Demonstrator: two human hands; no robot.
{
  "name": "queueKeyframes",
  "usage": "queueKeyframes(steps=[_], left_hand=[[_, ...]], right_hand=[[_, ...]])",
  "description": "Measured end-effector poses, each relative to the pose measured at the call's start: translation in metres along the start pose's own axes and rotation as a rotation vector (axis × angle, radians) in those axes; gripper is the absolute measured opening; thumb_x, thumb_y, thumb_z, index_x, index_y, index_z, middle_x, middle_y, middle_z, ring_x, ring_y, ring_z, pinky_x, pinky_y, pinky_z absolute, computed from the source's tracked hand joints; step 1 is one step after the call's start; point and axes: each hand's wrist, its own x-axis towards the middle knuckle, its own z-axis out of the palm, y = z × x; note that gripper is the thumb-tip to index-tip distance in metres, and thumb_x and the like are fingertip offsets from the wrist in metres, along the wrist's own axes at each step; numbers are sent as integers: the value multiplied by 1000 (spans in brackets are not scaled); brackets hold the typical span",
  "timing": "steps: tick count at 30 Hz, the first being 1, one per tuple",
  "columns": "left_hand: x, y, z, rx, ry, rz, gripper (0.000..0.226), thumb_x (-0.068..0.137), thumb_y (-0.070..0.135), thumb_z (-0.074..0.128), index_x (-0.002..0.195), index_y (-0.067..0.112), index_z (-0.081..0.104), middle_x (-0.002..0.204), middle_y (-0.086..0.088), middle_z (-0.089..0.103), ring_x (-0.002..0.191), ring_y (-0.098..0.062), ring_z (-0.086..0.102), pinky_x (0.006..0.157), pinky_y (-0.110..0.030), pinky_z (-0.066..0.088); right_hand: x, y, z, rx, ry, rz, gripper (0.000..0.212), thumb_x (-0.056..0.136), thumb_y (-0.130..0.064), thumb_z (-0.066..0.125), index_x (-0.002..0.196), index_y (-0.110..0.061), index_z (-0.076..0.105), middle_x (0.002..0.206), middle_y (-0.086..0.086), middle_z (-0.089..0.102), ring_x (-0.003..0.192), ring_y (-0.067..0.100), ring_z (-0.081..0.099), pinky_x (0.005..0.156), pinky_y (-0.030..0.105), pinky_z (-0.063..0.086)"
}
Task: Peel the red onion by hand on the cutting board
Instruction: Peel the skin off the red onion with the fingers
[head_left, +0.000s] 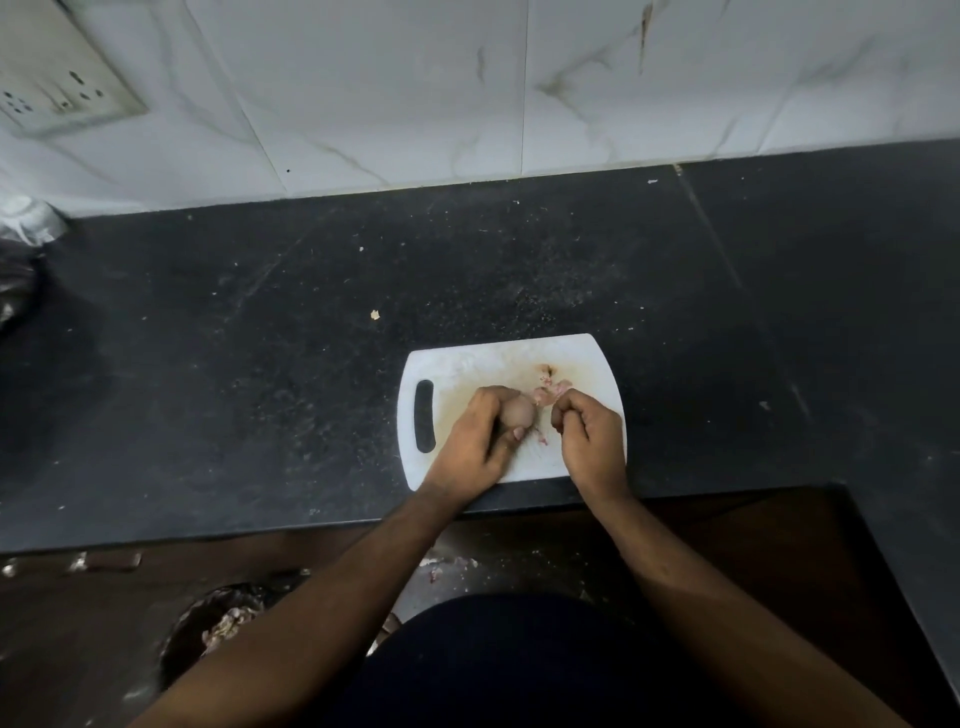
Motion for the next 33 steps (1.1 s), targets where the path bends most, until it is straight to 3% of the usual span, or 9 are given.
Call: queueKeyframes(steps=[4, 8, 13, 15, 17, 19, 22, 26, 33], left_hand=[[0, 0, -1, -34, -18, -4, 36, 97, 10, 64, 130, 10, 52, 123, -3, 59, 110, -11, 60, 95, -22, 48], [1, 2, -3, -27, -41, 15, 37, 97, 7, 62, 132, 7, 52, 126, -4, 59, 111, -9, 58, 97, -14, 43], [0, 2, -2, -16, -66, 61, 37, 100, 9, 60, 136, 7, 51, 132, -6, 58, 120, -17, 58, 105, -31, 48], [2, 2, -2, -14, -64, 59, 37, 100, 9, 60, 136, 6, 52, 132, -6, 59, 121, -17, 58, 105, -34, 48], [3, 3, -2, -9, -61, 51, 37, 100, 9, 60, 136, 6, 52, 132, -6, 59, 121, -17, 58, 105, -34, 48], [3, 3, -2, -5, -60, 52, 37, 100, 8, 60, 136, 5, 52, 133, -6, 59, 122, -17, 58, 106, -34, 48], [3, 0, -1, -3, -67, 32, 38, 99, 6, 61, 136, 6, 52, 134, -5, 59, 124, -17, 58, 108, -35, 47], [2, -2, 0, -10, -85, 10, 41, 97, 4, 61, 136, 9, 52, 138, -4, 57, 128, -16, 57, 111, -36, 46], [2, -1, 0, -25, -84, -14, 35, 99, 8, 61, 132, 7, 50, 131, -4, 57, 118, -13, 59, 102, -24, 46]], right_hand=[[2, -2, 4, -45, -13, -65, 16, 100, -18, 54, 96, -12, 69, 92, -9, 69, 90, 4, 66, 82, 20, 51], [5, 4, 3, -34, -130, -121, 19, 95, -12, 72, 114, -12, 76, 108, -8, 69, 100, -2, 66, 86, 12, 51], [5, 5, -5, 93, -103, -36, 18, 93, -13, 75, 110, -13, 80, 105, -8, 73, 91, 6, 71, 48, 22, 56], [3, 5, -6, 84, -96, -54, 19, 94, -15, 75, 111, -13, 80, 106, -7, 73, 90, 7, 72, 45, 25, 57], [2, 4, -6, 53, -82, -84, 20, 93, -15, 75, 113, -12, 80, 107, -8, 74, 92, 3, 72, 53, 23, 60], [2, 3, -6, -7, -72, -131, 22, 91, -14, 77, 112, -10, 80, 107, -9, 74, 97, -3, 70, 72, 16, 59], [5, 2, -8, -92, -79, -200, 22, 88, -11, 80, 109, -8, 80, 107, -2, 77, 99, 0, 70, 89, 14, 54], [5, 4, -6, -143, -53, -226, 22, 87, -8, 80, 109, -6, 79, 105, 1, 76, 95, 1, 68, 88, 8, 50], [3, 11, -2, -118, -16, -105, 12, 96, -11, 68, 106, -9, 75, 99, -3, 71, 88, 1, 62, 77, 7, 46]])
